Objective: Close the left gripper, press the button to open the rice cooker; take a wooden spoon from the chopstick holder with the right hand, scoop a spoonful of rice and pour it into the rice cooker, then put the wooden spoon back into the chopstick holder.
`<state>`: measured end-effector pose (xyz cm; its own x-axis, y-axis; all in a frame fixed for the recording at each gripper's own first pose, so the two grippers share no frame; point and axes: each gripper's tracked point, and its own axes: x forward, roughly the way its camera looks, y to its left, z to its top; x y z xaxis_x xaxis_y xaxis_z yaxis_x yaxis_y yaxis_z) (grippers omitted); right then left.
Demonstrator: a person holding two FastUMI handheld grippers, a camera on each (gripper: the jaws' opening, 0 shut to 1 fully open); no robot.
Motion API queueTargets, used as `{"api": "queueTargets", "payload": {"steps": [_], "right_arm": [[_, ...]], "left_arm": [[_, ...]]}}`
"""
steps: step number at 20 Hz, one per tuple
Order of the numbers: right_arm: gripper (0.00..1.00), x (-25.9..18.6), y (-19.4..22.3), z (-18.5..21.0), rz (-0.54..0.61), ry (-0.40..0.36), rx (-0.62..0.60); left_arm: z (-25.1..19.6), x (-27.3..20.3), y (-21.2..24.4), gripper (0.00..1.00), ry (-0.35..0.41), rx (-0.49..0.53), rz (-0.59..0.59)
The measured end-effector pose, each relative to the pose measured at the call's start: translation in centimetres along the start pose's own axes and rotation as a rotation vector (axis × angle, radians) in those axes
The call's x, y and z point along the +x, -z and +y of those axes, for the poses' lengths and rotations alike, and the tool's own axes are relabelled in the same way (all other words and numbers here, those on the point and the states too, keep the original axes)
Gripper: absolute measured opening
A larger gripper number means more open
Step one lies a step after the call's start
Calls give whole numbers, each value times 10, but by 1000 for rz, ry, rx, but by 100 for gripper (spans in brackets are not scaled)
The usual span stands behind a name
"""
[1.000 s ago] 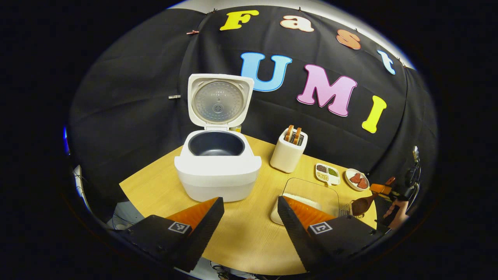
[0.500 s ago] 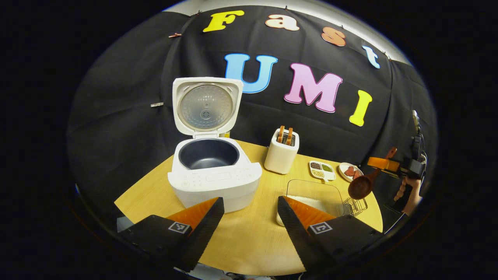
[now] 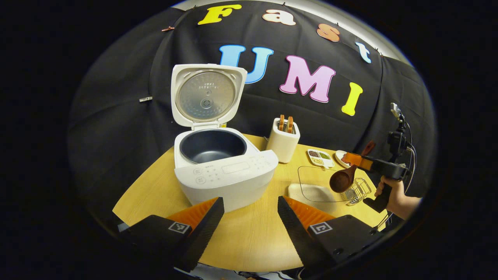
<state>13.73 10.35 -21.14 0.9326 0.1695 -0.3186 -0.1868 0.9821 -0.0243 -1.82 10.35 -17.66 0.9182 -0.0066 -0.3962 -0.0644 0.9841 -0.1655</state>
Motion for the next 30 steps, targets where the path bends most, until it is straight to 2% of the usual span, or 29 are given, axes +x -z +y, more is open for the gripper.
{"api": "queueTargets", "payload": {"steps": [5,6,7,9,10,13,15,19,24,30], "right_arm": [[13,12,41,-4,24,110,-47],[18,11,44,1,25,116,-40],[13,11,44,5,18,122,-41],[17,8,49,19,35,107,-18],[13,8,52,28,50,94,8],[13,7,58,46,86,73,68],[13,6,62,58,119,52,152],[13,6,67,80,199,18,420],[13,5,73,73,269,35,653],[13,-9,76,37,282,86,820]], "left_arm": [[28,6,17,96,22,-8,36],[32,5,19,96,25,-7,37],[36,6,18,96,27,-6,36],[42,5,18,96,30,-9,32],[45,5,19,95,33,-13,31],[50,2,20,95,33,-23,31],[52,-2,22,95,33,-29,30],[57,-6,24,96,26,-41,32],[58,-9,20,96,21,-68,18],[54,-8,14,96,12,-69,8]]}}
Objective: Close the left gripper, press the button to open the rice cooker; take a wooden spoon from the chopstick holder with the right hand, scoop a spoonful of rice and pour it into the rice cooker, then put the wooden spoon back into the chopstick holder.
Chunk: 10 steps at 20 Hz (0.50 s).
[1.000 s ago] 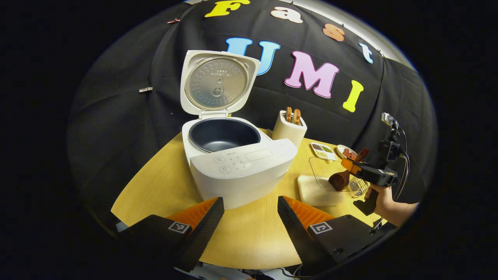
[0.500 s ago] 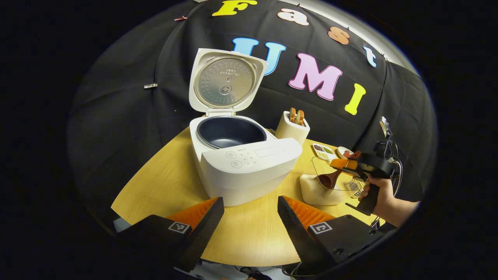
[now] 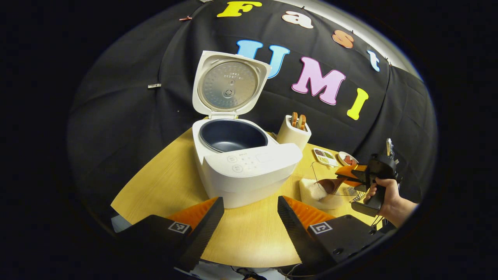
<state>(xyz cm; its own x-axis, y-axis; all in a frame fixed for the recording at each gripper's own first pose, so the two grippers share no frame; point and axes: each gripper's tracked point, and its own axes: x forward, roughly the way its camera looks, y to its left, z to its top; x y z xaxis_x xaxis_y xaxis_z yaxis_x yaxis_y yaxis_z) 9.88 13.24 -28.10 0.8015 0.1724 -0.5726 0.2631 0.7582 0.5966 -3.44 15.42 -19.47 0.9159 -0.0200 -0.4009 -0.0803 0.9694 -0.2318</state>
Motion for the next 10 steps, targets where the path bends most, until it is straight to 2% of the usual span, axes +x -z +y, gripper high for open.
{"api": "queueTargets", "payload": {"steps": [5,10], "right_arm": [[13,-8,-28,-15,-2,14,105],[13,-23,-61,1,-17,-27,193]], "left_arm": [[-10,-4,-8,96,-18,10,-21],[-23,-8,-10,95,-9,5,-32]]}}
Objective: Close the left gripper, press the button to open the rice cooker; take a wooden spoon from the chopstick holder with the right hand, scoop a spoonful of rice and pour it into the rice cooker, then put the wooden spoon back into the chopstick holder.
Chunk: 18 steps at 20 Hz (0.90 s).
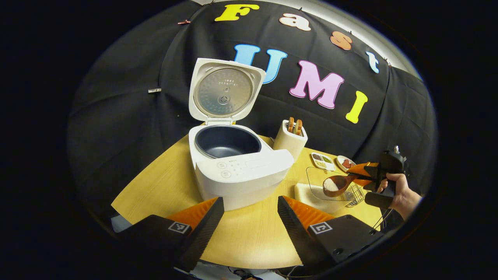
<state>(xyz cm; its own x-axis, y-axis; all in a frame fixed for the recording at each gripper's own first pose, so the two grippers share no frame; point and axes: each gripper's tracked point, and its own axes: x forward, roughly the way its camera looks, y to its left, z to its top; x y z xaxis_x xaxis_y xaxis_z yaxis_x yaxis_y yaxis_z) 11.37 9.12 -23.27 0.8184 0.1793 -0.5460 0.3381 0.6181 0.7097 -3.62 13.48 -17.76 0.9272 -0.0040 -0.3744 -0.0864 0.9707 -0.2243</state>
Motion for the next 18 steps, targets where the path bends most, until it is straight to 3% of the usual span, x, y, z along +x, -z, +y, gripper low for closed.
{"api": "queueTargets", "payload": {"steps": [10,18], "right_arm": [[13,-26,-4,89,-4,-117,73],[13,-17,54,183,79,-222,33]], "left_arm": [[19,-23,-11,96,9,16,-57],[64,-37,-18,96,-47,-63,-114]]}}
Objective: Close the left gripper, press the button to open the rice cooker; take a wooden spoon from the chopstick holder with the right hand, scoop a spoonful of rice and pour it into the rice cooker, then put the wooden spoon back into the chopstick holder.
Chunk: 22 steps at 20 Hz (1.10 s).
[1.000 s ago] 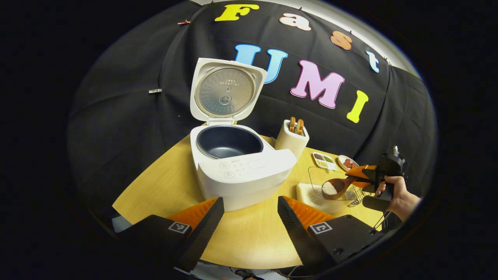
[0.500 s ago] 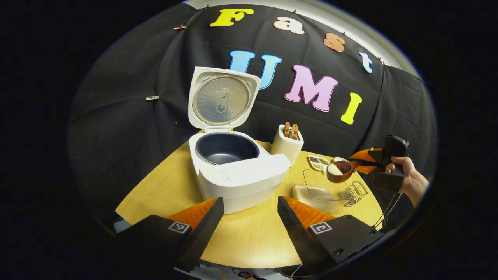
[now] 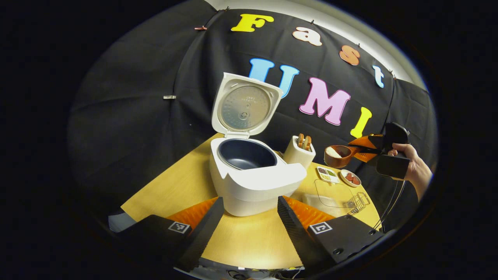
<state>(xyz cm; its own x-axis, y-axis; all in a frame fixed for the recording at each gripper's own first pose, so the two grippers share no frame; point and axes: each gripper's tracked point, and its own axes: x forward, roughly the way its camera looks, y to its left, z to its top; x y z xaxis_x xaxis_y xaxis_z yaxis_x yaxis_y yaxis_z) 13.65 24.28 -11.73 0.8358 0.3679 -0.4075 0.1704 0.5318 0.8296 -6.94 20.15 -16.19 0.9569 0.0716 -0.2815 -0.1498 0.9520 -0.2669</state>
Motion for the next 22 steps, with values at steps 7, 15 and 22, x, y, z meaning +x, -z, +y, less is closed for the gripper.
{"api": "queueTargets", "payload": {"steps": [7,15,22], "right_arm": [[13,43,56,63,70,-73,-54],[13,93,125,108,76,-145,-365],[13,127,184,122,59,-224,-733]], "left_arm": [[40,-12,0,96,-59,-52,-16],[68,-23,13,96,-97,-103,10],[75,-26,26,96,-120,-72,55]]}}
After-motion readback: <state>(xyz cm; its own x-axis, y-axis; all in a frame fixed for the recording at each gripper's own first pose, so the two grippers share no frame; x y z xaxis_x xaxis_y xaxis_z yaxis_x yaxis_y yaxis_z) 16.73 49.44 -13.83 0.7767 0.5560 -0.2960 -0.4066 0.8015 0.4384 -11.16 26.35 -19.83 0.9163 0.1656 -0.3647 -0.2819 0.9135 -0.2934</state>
